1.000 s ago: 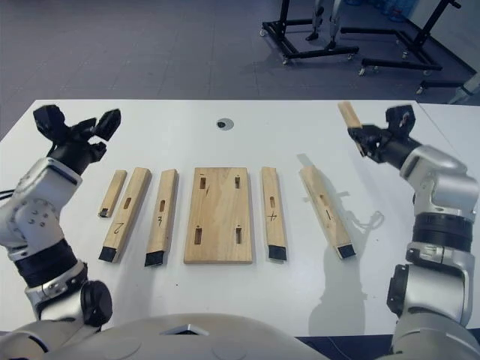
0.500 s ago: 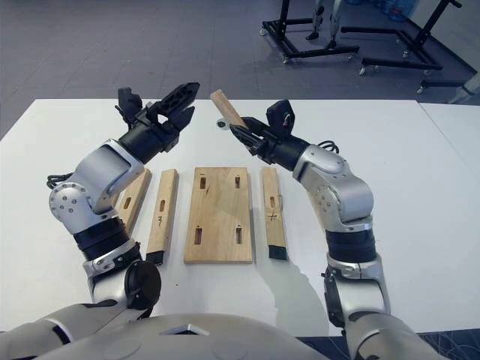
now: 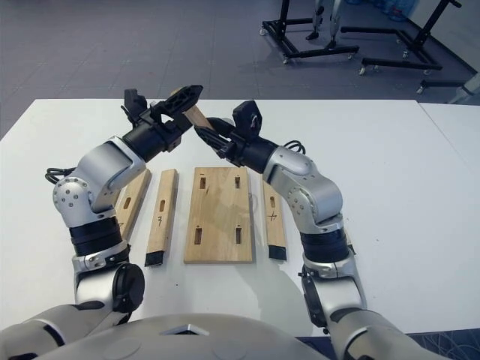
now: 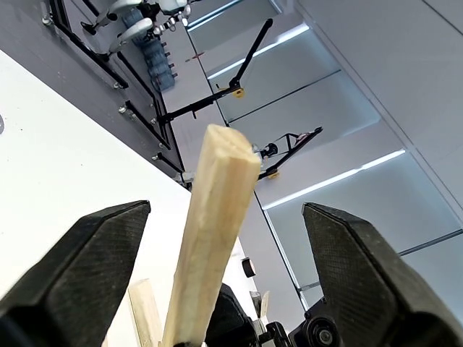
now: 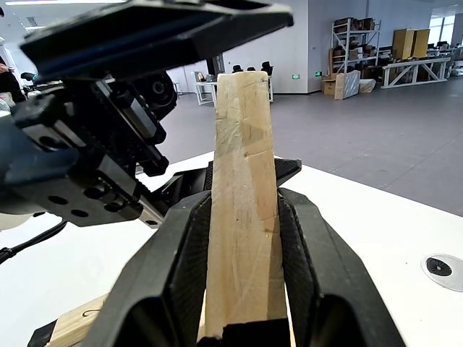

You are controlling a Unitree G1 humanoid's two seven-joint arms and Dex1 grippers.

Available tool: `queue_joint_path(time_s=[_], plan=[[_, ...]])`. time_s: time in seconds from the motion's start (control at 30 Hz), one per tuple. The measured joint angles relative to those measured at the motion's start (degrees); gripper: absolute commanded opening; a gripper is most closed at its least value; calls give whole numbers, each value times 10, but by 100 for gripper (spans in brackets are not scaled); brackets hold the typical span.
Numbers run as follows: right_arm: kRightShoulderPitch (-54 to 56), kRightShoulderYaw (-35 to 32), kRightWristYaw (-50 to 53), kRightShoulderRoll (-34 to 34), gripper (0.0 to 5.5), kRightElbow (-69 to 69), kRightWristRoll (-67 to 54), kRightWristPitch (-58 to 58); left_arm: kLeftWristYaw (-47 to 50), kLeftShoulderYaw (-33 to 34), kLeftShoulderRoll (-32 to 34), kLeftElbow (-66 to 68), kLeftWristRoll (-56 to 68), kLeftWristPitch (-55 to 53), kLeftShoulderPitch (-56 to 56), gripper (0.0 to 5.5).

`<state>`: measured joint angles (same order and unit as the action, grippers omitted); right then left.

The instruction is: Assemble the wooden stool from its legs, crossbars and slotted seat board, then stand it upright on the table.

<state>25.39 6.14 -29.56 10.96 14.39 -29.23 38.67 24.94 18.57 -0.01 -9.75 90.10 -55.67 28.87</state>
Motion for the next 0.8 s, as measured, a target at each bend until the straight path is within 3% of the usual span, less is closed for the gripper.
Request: queue_joint_path(time_s=[0.13, 0.6, 0.8], plan=[[0, 2, 5, -2, 128, 0, 0, 0, 0, -12, 15, 0, 10, 11, -3, 359], [-9, 10, 10, -2, 128, 8, 0, 0, 4, -46, 39, 0, 21, 44, -18, 129], [-10, 13, 10, -1, 128, 12, 3, -1, 12, -56, 54, 0, 16, 49, -19, 62]])
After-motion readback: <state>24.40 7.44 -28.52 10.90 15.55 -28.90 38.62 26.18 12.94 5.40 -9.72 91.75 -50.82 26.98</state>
